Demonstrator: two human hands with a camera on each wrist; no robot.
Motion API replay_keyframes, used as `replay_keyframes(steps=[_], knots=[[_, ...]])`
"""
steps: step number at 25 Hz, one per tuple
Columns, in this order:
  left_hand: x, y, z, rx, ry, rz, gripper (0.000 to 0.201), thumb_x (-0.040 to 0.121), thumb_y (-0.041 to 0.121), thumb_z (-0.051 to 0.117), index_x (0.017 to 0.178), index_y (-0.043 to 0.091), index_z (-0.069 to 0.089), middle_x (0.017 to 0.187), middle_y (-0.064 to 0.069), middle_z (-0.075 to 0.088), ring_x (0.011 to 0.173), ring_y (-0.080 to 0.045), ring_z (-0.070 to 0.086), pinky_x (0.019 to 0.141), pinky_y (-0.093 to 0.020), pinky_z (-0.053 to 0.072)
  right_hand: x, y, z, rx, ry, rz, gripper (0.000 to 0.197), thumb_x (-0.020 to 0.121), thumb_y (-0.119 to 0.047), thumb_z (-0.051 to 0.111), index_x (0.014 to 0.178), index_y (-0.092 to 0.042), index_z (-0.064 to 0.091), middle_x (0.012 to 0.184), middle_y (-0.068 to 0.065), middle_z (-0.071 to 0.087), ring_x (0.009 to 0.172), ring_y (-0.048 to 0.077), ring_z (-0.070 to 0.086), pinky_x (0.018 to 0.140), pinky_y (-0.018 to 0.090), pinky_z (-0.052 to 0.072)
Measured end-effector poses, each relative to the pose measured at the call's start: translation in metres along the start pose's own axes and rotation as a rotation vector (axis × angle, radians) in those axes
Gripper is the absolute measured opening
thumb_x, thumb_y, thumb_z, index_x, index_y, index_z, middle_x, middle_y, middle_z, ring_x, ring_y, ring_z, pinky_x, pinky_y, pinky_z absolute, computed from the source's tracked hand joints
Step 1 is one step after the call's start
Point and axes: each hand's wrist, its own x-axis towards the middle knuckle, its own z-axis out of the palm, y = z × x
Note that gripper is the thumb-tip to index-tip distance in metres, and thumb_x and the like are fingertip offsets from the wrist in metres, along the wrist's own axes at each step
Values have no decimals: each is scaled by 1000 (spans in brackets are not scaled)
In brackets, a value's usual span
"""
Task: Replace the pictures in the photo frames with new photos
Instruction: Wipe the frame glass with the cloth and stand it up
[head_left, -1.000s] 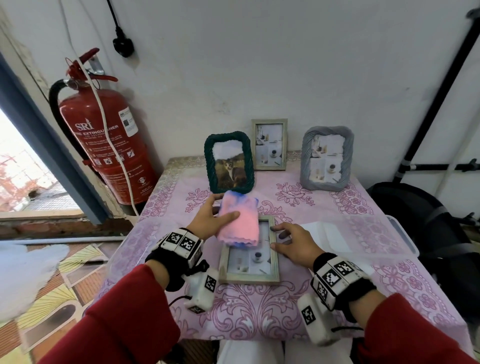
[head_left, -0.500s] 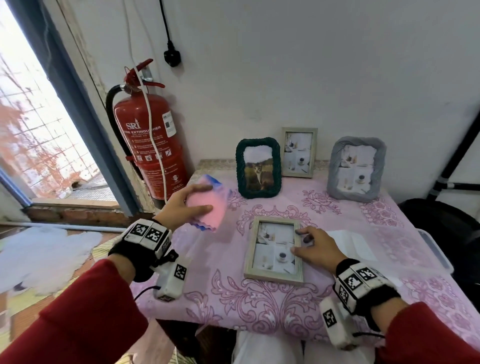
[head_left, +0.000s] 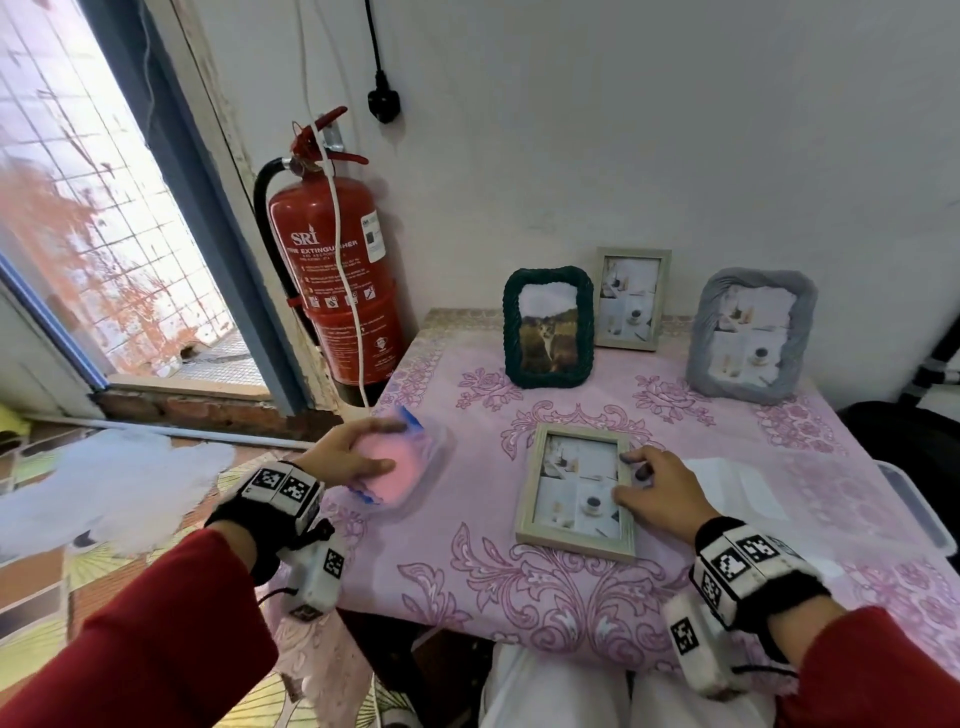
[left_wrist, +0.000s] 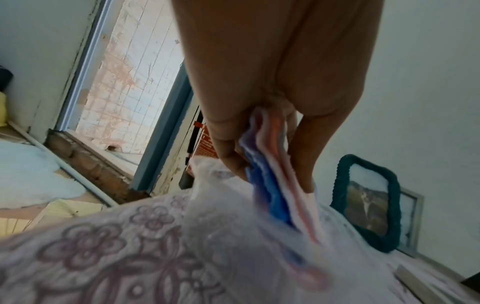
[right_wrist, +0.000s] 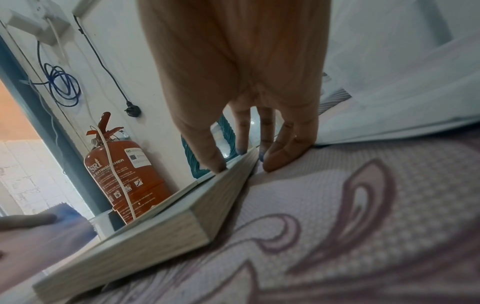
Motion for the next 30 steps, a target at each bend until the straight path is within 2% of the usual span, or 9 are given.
replay_keyframes(steps=[3, 7, 11, 13, 18, 24, 27, 29, 30], knots=[[4, -13, 9, 166, 42, 6, 54, 76, 8, 75, 124, 22, 54, 130, -4, 48, 128, -24, 44, 108, -35, 35, -2, -1, 0, -18, 3, -10, 44, 77, -19, 71, 118, -13, 56, 110, 10, 51, 88, 20, 51, 80, 24, 37], [7, -13, 21, 545, 242, 44, 51, 73, 24, 77, 121, 26, 60, 142, -1, 37, 134, -22, 31, 115, -39, 22, -5, -2, 0, -43, 4, -19, 46, 78, -19, 70, 120, -11, 54, 114, 13, 50, 91, 20, 50, 85, 26, 40], [6, -9, 32, 620, 2, 12, 50, 91, 17, 57, 139, 12, 42, 150, -9, 35, 139, -21, 32, 117, -27, 18, -6, -6, -1, -50, -1, -13, 48, 77, -18, 71, 121, -11, 53, 116, 13, 51, 99, 25, 54, 88, 29, 41], [4, -7, 37, 614, -26, -14, 50, 94, 17, 52, 141, 10, 37, 153, -10, 28, 142, -21, 27, 114, -23, 13, -6, -9, -1, -59, 3, -10, 50, 76, -18, 71, 122, -10, 53, 116, 14, 51, 100, 27, 54, 87, 28, 41], [1, 6, 43, 488, 68, -45, 42, 94, 15, 51, 135, 6, 46, 140, -14, 48, 129, -25, 45, 107, -23, 27, -8, -13, -2, -81, 2, 11, 50, 77, -19, 71, 122, -9, 53, 121, 17, 52, 107, 30, 54, 95, 34, 43], [6, 45, 48, 352, 290, 110, 35, 91, 13, 56, 126, 10, 55, 129, -10, 55, 118, -23, 51, 97, -26, 37, -1, -28, 1, -210, -30, 59, 49, 82, -21, 66, 123, -5, 46, 124, 18, 53, 112, 33, 52, 91, 36, 44], [9, 65, 65, 211, 269, 161, 33, 91, 11, 56, 124, 7, 56, 125, -11, 57, 110, -22, 55, 88, -18, 38, 1, -36, 0, -237, -29, 107, 26, 81, -22, 64, 98, -5, 52, 114, 18, 58, 106, 34, 55, 83, 34, 45], [11, 75, 79, 116, 192, 102, 37, 92, 14, 56, 127, 6, 51, 120, -14, 58, 101, -22, 56, 83, -23, 42, 1, -42, -3, -222, -20, 108, 17, 81, -21, 63, 79, -10, 49, 100, 14, 61, 101, 34, 58, 76, 30, 42], [12, 78, 86, 57, 132, 39, 41, 93, 18, 55, 131, 6, 47, 117, -15, 58, 97, -21, 55, 78, -26, 44, 1, -45, -5, -204, -9, 101, 16, 81, -20, 62, 80, -8, 52, 95, 12, 60, 99, 34, 59, 76, 30, 43]])
